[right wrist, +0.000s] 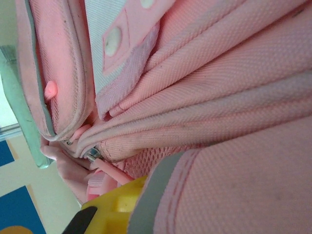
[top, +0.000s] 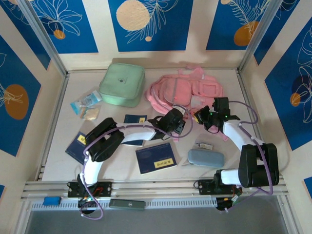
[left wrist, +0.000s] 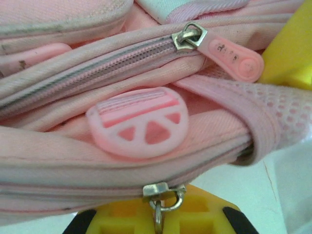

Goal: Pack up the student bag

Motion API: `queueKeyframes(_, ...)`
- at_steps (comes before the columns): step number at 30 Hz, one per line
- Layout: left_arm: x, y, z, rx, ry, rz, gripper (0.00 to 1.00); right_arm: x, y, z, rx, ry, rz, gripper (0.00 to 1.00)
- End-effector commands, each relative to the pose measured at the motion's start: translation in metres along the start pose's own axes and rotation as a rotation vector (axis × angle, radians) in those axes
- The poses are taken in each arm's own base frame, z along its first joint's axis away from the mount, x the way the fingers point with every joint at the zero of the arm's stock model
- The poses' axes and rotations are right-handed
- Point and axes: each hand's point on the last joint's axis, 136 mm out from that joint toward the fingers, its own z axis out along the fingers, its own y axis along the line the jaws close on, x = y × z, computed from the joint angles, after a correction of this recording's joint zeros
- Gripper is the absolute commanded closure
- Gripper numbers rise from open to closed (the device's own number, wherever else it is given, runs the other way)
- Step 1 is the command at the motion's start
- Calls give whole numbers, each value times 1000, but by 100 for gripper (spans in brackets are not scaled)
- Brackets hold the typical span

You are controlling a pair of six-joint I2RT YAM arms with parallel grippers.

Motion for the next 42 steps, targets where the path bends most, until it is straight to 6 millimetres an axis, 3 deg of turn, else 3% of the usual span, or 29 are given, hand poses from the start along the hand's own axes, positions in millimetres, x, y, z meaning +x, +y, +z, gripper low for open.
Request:
queueKeyframes(1, -3, 9, -20, 32, 8, 39, 100, -16, 26, -14, -66, 1, -129, 100)
queueKeyframes(6, 6, 33, -28, -1, 32, 43, 100, -41, 19, -26, -83, -40, -126, 100)
queueKeyframes(9, 5, 38, -33, 49, 39, 18, 100, -65, 15, -31, -109, -58, -94, 100)
queueKeyframes(15, -3, 9, -32, 223, 25, 11, 100, -108, 11, -21, -99, -79, -65, 93)
queueKeyframes(17, -8, 1, -30, 258, 21, -26, 100, -111, 12, -16, -120, -39, -45, 84)
queueKeyframes(18, -10, -4, -30, 277, 15, -43, 100, -109, 16, -16, -162, -16, -46, 78)
queueKeyframes(20, -18, -15, -31, 334, -14, -76, 100, -95, 23, -17, -223, 23, -53, 57)
queueKeyframes(23, -22, -16, -27, 325, -24, -84, 100, -71, 14, -25, -186, 64, -32, 34)
queueKeyframes(26, -19, -13, -22, 288, 15, -77, 100, -40, 6, -29, -186, 116, 27, 22)
queueKeyframes(28, -20, -19, -23, 298, 20, -60, 100, -13, 5, -22, -185, 168, 41, 17)
queueKeyframes(32, -19, -27, -26, 276, 36, -13, 100, 29, 17, 3, -176, 266, 59, 15)
queueKeyframes(34, -19, -30, -27, 275, 38, -11, 100, 30, 25, 13, -215, 270, 62, 17)
queueKeyframes(36, -20, -33, -30, 276, 35, -10, 100, 26, 19, 25, -184, 256, 97, 21)
queueKeyframes(39, -21, -39, -32, 280, 28, -2, 100, 18, 14, 40, -164, 239, 122, 34)
queueKeyframes(42, -21, -47, -32, 307, 36, 3, 100, 13, 13, 51, -144, 205, 82, 55)
